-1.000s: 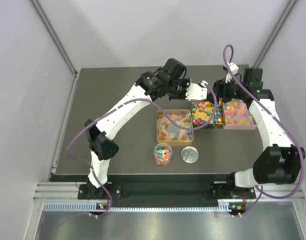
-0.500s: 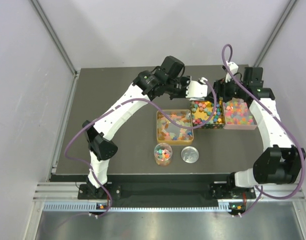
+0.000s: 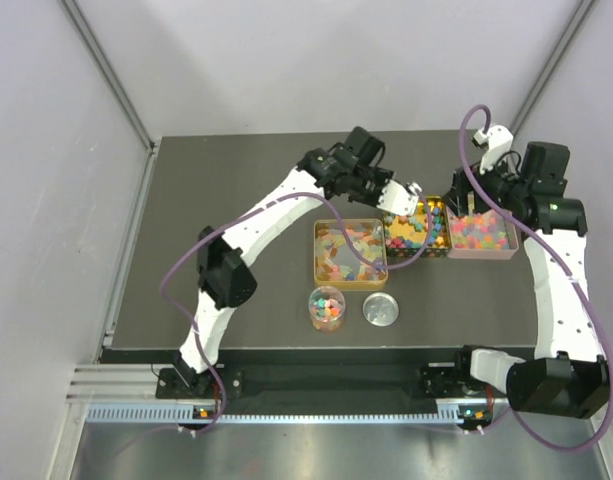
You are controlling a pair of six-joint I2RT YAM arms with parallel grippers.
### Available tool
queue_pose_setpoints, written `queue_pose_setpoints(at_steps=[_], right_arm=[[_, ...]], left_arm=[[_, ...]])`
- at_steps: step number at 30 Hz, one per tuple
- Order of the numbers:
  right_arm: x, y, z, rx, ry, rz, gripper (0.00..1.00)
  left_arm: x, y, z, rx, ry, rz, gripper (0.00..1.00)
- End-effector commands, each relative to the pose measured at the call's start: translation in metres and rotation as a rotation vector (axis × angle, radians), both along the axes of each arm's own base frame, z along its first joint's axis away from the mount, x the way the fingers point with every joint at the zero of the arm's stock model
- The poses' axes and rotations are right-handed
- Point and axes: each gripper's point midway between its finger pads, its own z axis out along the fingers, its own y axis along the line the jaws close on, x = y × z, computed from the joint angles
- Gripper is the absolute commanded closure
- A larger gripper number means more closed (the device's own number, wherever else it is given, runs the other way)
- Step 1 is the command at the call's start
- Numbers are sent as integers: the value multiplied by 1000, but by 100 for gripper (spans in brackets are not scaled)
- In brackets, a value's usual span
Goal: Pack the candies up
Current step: Adjust the spatula.
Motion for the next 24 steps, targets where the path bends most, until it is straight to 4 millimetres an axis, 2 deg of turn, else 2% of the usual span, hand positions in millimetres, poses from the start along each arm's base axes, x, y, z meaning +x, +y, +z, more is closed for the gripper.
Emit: queue_pose_setpoints(at_steps=[1, 7, 10, 15, 17, 19, 20, 22, 24], right_arm=[[-10, -26, -11, -72, 27, -82, 27], [-26, -43, -13, -78, 39, -142, 27], [-29, -49, -16, -66, 51, -166, 27], [-33, -55, -14, -48, 50, -194, 27], [-34, -54, -12, -35, 49, -196, 27], [-36, -52, -11, -33, 46, -185, 27], [-38, -49, -14, -24, 57, -164, 27], [-41, -43, -21, -24, 75, -117, 27], [-47, -34, -38, -2, 132, -50, 29]], left_arm=[[16, -9, -38, 112, -103, -113, 100], [46, -7, -82, 273, -274, -185, 100], [56, -7, -91, 309, -329, -217, 100], [71, -3, -94, 341, -365, -204, 100], [75, -5, -86, 326, -380, -193, 100], [74, -9, -66, 267, -381, -164, 100], [75, -11, -46, 236, -391, -141, 100], [78, -7, -24, 200, -382, -81, 100], [76, 3, 3, 192, -387, -46, 100]])
